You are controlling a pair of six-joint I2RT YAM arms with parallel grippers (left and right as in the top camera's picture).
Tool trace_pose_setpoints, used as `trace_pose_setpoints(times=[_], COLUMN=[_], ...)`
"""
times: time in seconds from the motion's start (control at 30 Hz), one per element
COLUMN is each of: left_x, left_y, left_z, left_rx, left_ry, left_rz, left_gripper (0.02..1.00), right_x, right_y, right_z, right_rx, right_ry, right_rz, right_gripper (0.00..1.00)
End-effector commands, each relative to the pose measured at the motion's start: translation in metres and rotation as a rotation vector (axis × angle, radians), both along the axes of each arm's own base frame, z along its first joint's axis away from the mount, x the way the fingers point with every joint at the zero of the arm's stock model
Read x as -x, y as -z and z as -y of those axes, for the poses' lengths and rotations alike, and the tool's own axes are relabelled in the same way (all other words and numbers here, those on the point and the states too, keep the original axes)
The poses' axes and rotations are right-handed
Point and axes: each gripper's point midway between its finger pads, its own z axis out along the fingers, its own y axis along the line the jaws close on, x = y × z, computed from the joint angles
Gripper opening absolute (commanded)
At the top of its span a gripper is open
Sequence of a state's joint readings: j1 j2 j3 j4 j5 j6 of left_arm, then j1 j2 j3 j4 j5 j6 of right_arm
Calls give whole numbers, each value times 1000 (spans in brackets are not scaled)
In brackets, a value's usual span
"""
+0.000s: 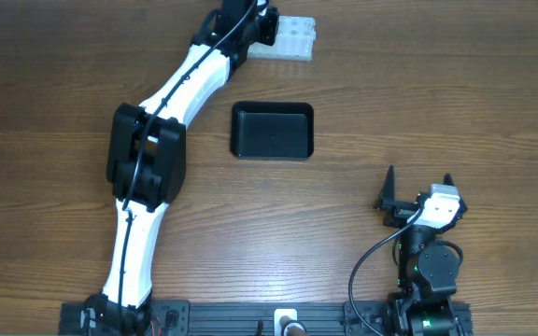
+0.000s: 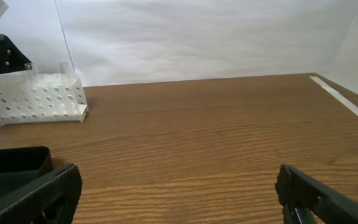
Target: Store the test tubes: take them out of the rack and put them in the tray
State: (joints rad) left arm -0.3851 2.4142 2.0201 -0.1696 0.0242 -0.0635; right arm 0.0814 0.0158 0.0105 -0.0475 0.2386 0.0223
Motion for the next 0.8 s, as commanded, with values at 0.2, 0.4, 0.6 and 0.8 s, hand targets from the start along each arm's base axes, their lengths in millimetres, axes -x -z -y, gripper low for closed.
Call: trace_pose_setpoints(times=[0.2,0.4,0.6,0.8], left_x=[-1,0,0,0], left_y=[-5,-5,-5,-5], left_z=[10,11,11,11], left_rx=[14,17,17,17], left_ry=[39,45,45,45], left_rz=[15,13,13,12], left_gripper=[244,194,174,154], right_x=[0,0,0,0], right_y=[1,1,1,1], right_z=[1,1,1,1], right_rx=[-2,-2,-2,-2], right_ry=[5,5,5,5], right_rz=[2,2,2,2], right_gripper=[991,991,993,991])
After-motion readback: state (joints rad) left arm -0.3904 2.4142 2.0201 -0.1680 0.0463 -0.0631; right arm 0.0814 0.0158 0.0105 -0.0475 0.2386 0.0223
